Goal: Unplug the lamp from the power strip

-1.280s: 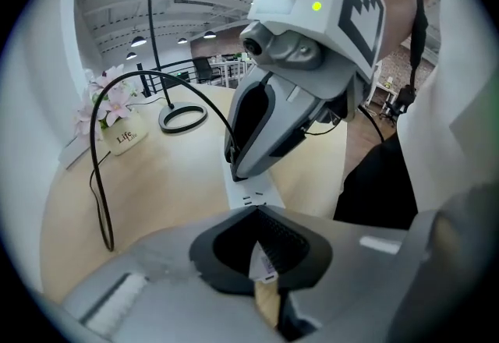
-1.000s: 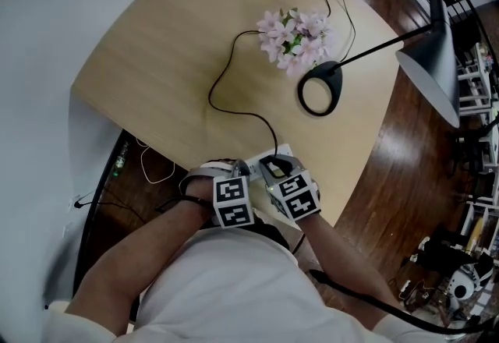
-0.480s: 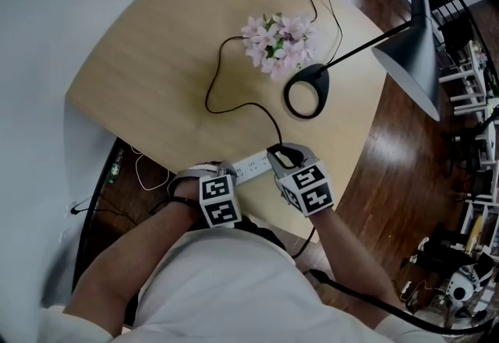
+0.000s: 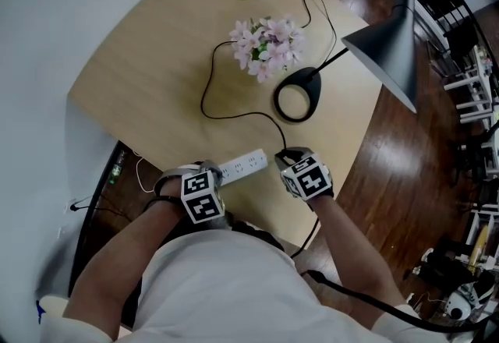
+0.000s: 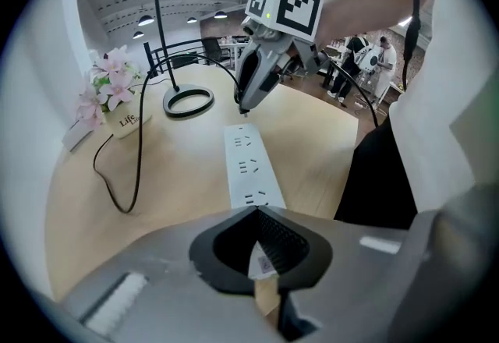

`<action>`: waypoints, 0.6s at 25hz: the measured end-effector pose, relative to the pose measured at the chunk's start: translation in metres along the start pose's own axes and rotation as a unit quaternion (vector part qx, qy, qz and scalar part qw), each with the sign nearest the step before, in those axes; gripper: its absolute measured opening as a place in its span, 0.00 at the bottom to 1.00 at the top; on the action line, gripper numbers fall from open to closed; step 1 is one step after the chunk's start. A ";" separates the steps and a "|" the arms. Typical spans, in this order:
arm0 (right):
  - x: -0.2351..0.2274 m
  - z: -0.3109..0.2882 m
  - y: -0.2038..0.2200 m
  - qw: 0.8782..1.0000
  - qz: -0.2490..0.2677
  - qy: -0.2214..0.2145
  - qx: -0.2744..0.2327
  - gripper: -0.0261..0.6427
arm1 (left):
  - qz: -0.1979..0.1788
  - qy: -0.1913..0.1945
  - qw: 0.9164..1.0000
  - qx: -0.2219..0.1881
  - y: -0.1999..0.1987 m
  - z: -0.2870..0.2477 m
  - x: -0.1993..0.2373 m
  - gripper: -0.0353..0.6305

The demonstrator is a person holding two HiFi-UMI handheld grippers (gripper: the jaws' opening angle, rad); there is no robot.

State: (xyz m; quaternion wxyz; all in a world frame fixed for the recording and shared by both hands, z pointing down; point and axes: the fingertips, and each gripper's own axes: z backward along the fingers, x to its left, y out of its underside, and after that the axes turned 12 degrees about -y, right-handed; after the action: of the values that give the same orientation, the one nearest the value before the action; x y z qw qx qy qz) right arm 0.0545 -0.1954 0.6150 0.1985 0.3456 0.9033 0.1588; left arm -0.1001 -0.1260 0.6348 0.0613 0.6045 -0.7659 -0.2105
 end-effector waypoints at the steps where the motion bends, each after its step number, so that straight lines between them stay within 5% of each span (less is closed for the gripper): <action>1: -0.002 -0.003 0.004 1.000 0.005 -0.004 0.007 0.17 | -0.002 -0.002 1.000 0.004 0.000 0.000 -0.001 0.06; 5: -0.004 -0.011 0.011 0.999 0.014 -0.025 0.018 0.17 | 0.026 -0.014 1.000 0.010 -0.004 0.006 0.003 0.06; 9: -0.004 -0.014 0.005 0.998 0.038 -0.040 0.008 0.18 | 0.132 -0.051 0.988 -0.054 -0.032 0.042 0.019 0.06; 12: -0.002 -0.013 0.003 0.997 0.055 -0.052 -0.013 0.18 | 0.217 -0.068 0.968 -0.106 -0.047 0.078 0.014 0.06; 15: 0.000 -0.015 0.003 0.995 0.071 -0.069 -0.031 0.24 | 0.304 -0.095 0.934 -0.160 -0.051 0.120 0.001 0.06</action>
State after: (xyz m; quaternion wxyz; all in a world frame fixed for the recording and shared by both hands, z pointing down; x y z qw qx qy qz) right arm 0.0493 -0.1959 0.6291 0.2597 0.4127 0.8551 0.1763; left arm -0.0964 -0.1062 0.5062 0.1448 0.3023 -0.8714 -0.3582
